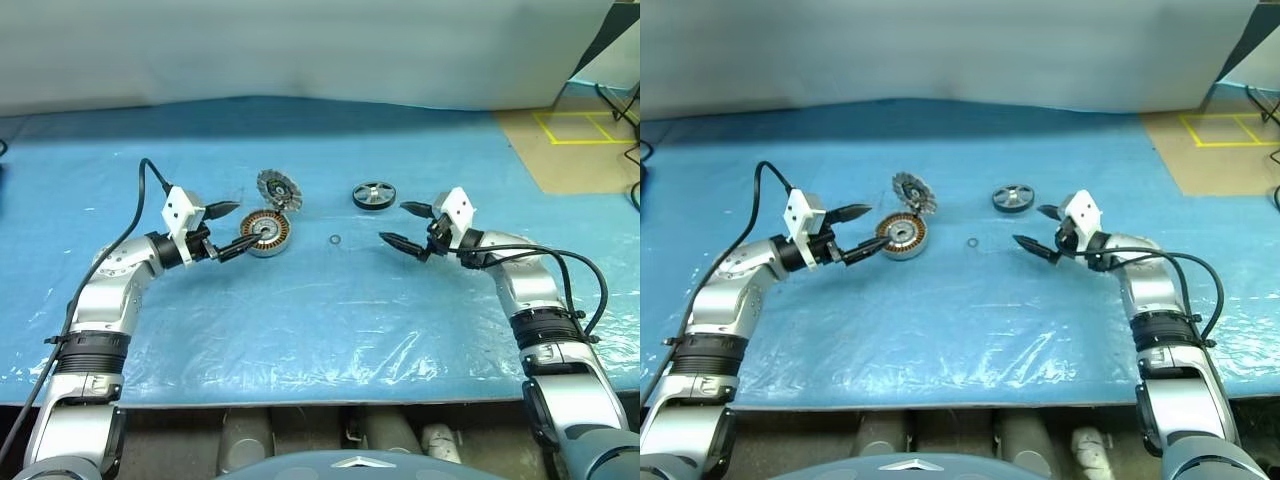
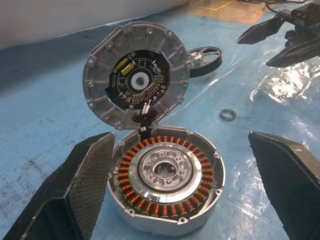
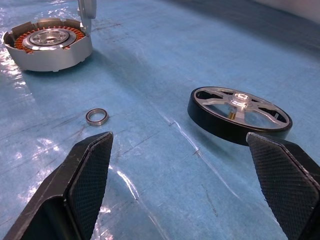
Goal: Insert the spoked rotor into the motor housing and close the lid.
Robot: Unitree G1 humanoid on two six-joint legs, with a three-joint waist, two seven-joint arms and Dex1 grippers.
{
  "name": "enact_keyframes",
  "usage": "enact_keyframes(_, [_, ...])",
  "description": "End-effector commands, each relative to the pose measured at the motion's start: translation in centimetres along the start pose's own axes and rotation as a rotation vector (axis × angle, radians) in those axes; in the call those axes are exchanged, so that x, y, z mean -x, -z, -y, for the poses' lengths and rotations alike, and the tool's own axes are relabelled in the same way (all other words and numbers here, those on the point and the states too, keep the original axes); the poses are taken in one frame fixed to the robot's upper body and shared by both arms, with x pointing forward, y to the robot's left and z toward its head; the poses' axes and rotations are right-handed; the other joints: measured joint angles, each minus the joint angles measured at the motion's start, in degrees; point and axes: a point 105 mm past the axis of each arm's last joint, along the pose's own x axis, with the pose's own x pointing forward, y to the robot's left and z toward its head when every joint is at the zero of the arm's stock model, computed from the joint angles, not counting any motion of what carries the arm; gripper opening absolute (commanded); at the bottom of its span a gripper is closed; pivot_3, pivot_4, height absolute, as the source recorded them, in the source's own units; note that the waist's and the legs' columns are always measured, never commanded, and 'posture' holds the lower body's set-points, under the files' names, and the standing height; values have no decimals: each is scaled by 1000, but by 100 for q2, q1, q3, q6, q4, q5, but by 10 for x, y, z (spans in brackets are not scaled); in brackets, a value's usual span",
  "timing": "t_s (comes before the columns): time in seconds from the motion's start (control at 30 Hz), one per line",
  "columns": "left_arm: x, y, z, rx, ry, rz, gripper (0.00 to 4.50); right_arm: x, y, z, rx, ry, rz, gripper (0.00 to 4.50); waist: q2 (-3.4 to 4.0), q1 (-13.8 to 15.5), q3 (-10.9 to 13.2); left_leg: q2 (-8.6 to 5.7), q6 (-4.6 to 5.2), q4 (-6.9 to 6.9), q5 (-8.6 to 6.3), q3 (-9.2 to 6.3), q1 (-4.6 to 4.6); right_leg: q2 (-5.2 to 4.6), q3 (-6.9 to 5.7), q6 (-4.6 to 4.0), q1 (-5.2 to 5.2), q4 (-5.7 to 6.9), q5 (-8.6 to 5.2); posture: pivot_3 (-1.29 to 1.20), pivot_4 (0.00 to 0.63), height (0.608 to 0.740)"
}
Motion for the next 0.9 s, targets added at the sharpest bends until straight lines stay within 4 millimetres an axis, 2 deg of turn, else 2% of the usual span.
enact_keyframes(0.03, [-1,-13,-4,-42,-10,37,4500,0,-13,5,28,14,51,4472,0,0,0,0,0,1,0,0,0,0,0,0,0,0,0,0,150,740])
enact_keyframes(0.37, [-5,-14,-5,-49,-8,39,4500,3,-8,12,25,55,41,4472,0,4,0,1,1,3,0,0,-1,0,0,-2,0,2,1,0,150,740])
enact_keyframes(0.9, [-5,-15,-9,-92,-18,30,4500,4,-11,24,36,127,40,4472,0,6,0,1,1,4,1,0,-1,0,-1,-2,0,3,2,0,150,740])
